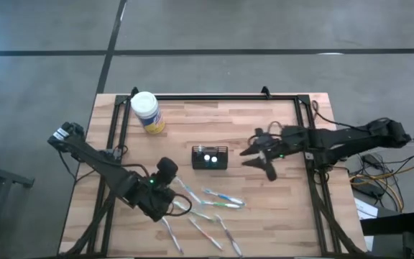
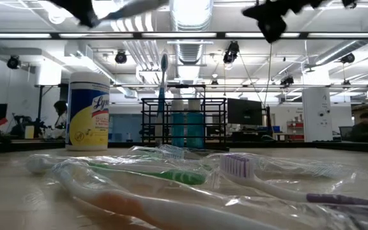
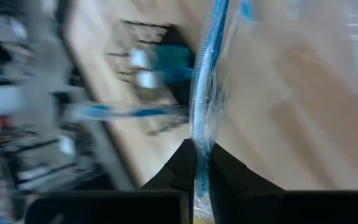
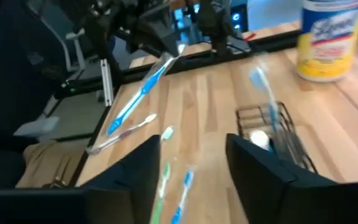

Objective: Pick & Place toothbrushing station
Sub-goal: Put the left blue toothbrush into the mesh organizer

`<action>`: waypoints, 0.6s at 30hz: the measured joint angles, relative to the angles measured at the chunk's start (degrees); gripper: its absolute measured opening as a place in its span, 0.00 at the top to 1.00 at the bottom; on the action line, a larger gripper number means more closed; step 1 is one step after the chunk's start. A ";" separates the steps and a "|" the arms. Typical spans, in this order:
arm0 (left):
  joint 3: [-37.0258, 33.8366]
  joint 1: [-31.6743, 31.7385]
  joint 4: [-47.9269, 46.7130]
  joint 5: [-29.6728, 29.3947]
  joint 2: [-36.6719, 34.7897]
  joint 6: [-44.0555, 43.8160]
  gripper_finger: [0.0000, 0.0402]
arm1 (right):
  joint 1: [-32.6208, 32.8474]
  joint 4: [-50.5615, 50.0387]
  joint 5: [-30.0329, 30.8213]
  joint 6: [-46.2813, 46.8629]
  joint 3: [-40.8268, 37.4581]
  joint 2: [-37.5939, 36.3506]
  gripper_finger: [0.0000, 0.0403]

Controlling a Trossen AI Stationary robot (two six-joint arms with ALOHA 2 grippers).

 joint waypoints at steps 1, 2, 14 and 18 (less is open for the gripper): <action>1.17 0.03 -0.28 -1.66 0.00 1.83 0.94 | 0.14 -1.58 -0.34 -0.04 3.20 2.56 0.52; 2.29 0.04 -0.30 -3.37 0.00 3.70 0.94 | 0.17 -3.59 -1.01 -0.03 6.56 5.04 0.49; 6.23 0.46 1.10 -19.24 0.17 18.72 0.94 | -2.94 -19.79 -20.73 2.44 42.43 32.48 0.28; 6.20 0.46 1.21 -20.55 0.22 19.74 0.92 | -4.70 -25.61 -23.94 3.73 51.17 38.89 0.26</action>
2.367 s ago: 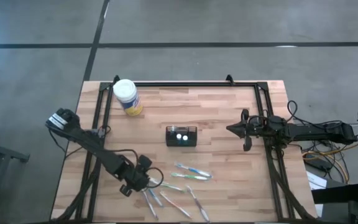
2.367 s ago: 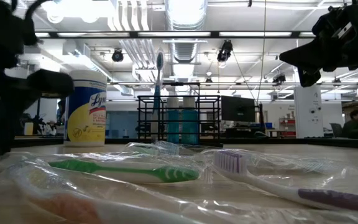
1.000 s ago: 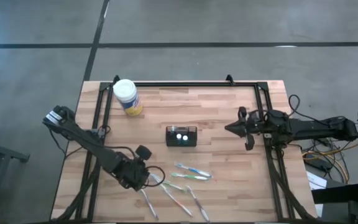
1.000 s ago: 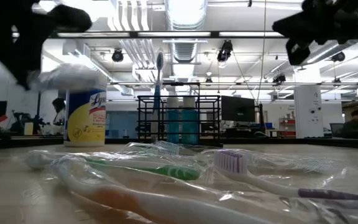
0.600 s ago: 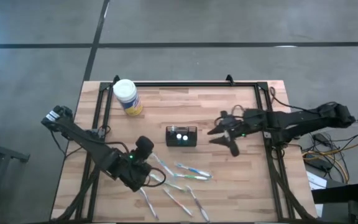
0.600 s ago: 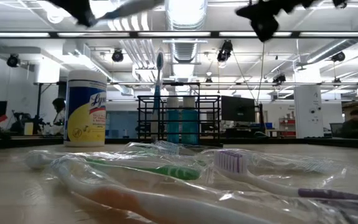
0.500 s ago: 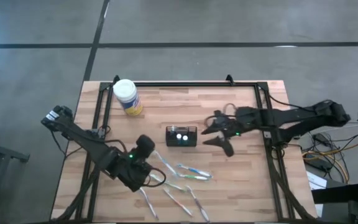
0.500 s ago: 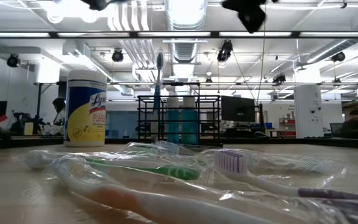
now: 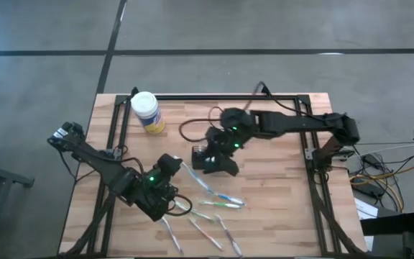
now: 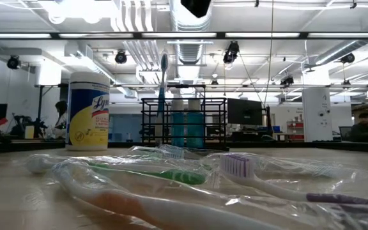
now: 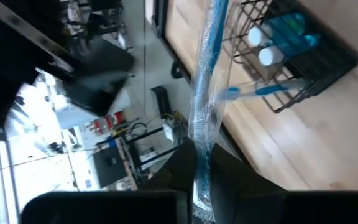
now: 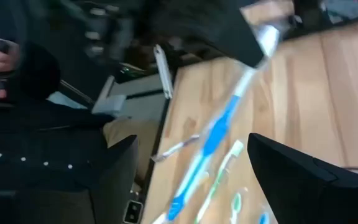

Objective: Pick & Place toothbrushing station
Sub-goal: Put the left blue toothbrush into the mesh organizer

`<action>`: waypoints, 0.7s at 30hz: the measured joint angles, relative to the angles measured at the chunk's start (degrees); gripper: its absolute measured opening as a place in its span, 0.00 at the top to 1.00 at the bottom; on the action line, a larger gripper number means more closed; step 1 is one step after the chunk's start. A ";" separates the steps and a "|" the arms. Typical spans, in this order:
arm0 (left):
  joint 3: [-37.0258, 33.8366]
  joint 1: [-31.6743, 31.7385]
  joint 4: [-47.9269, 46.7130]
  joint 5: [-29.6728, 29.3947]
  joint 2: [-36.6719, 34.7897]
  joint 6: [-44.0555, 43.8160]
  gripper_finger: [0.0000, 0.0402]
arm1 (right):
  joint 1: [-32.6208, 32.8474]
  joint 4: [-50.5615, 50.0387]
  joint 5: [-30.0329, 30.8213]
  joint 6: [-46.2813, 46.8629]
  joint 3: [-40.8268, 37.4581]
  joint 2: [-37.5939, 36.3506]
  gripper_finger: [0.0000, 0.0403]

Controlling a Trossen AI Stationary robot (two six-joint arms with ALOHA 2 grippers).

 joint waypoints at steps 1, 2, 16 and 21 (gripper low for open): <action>0.00 -0.02 -0.02 -1.12 0.00 0.37 0.92 | -0.21 -1.75 -0.26 -0.02 1.55 1.47 0.26; 0.00 -0.02 0.02 -2.28 0.00 0.66 0.93 | -0.42 -3.17 -0.28 -0.04 2.89 2.99 0.26; -0.11 0.00 0.09 -6.37 0.00 1.66 0.93 | -0.31 -8.84 -5.79 -6.02 14.33 15.10 0.30; -0.20 0.00 0.07 -6.35 0.00 1.60 0.93 | -0.27 -10.30 -5.78 -8.51 16.40 15.31 0.44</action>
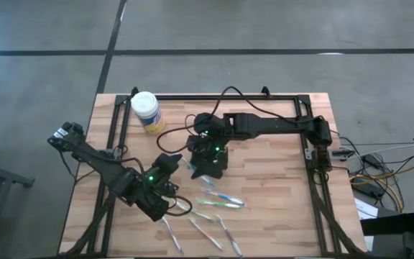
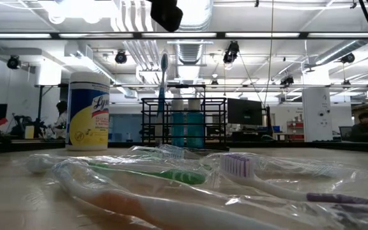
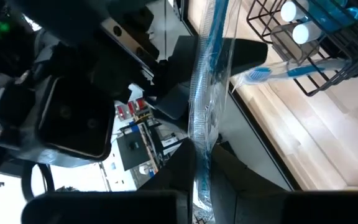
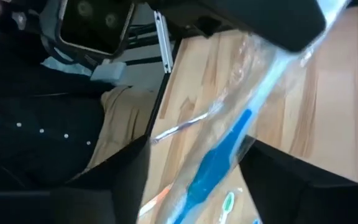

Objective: Pick & Place toothbrushing station
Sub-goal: Put the left blue toothbrush into the mesh organizer

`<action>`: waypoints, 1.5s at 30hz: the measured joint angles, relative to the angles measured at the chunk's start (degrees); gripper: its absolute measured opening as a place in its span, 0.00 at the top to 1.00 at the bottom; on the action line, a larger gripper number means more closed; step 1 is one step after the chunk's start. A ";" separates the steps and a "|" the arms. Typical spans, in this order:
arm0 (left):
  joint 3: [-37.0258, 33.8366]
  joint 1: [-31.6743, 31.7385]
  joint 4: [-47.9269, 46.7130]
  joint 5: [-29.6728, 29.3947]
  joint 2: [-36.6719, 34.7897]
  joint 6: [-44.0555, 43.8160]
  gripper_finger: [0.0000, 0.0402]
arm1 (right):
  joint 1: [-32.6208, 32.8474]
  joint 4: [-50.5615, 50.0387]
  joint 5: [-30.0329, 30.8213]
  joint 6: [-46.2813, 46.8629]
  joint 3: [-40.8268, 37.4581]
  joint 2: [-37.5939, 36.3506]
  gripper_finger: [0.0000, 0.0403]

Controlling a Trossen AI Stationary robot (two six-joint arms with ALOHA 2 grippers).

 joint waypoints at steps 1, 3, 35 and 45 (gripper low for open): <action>0.00 0.00 0.02 0.00 0.00 -0.01 0.93 | 0.00 -0.22 0.01 -0.35 0.17 0.00 0.48; 0.00 0.00 0.00 0.02 0.00 0.06 0.93 | 0.07 -0.28 0.01 -0.81 0.37 0.00 0.57; 0.68 -6.94 3.25 -9.35 -0.92 1.55 0.52 | 0.02 -2.62 3.56 -11.80 -0.97 -3.86 0.97; 0.11 -17.42 3.02 -1.01 -11.99 -20.57 0.52 | 2.29 4.55 14.07 -15.93 -12.36 -16.02 0.97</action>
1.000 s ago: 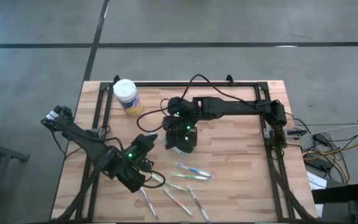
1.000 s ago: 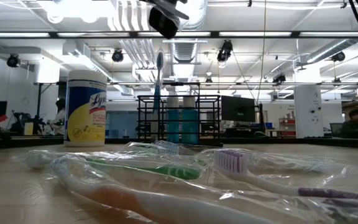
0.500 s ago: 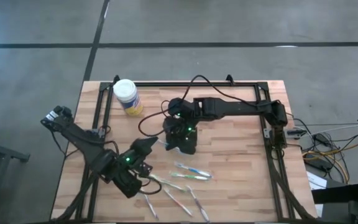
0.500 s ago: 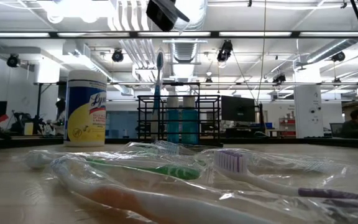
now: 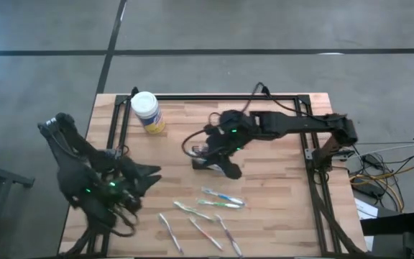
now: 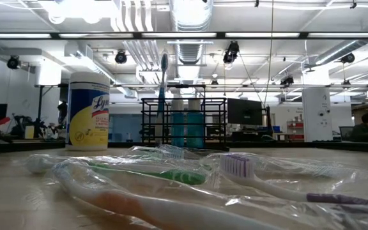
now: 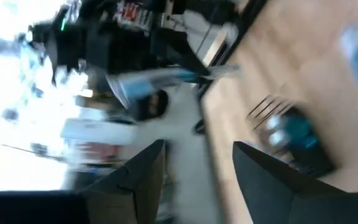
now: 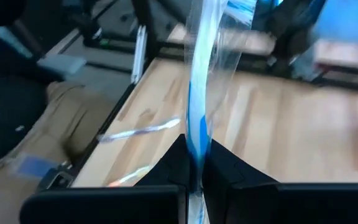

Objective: Pick & Place toothbrushing station
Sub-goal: Put the left blue toothbrush into the mesh organizer

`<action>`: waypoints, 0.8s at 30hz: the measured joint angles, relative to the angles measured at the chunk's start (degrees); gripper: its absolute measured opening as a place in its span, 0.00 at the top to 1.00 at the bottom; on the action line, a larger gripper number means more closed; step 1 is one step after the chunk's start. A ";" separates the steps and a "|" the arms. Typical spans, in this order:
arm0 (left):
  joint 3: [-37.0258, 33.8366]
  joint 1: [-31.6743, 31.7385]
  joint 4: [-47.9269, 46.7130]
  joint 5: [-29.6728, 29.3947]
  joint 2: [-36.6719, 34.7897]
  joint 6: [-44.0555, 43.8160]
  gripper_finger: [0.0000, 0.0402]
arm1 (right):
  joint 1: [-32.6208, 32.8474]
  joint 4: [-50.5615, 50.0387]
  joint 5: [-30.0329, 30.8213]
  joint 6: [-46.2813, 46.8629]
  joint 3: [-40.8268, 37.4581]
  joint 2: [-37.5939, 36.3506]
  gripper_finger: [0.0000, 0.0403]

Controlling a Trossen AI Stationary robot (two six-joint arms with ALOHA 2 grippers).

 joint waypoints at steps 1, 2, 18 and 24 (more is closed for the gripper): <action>-0.62 -0.81 0.06 1.38 -1.71 -3.54 0.53 | 0.13 2.33 0.91 -0.83 -2.76 -2.22 0.97; -1.52 -1.46 0.38 3.17 -3.66 -7.28 0.55 | 0.44 4.98 1.89 -1.55 -6.01 -4.54 0.97; -55.07 -1.71 57.85 5.71 -37.78 -10.09 0.98 | -0.29 49.54 13.51 1.46 -57.59 -39.20 0.97; -75.55 -0.85 87.29 9.60 -52.96 1.47 0.99 | -1.40 67.23 19.05 0.45 -70.95 -41.84 0.97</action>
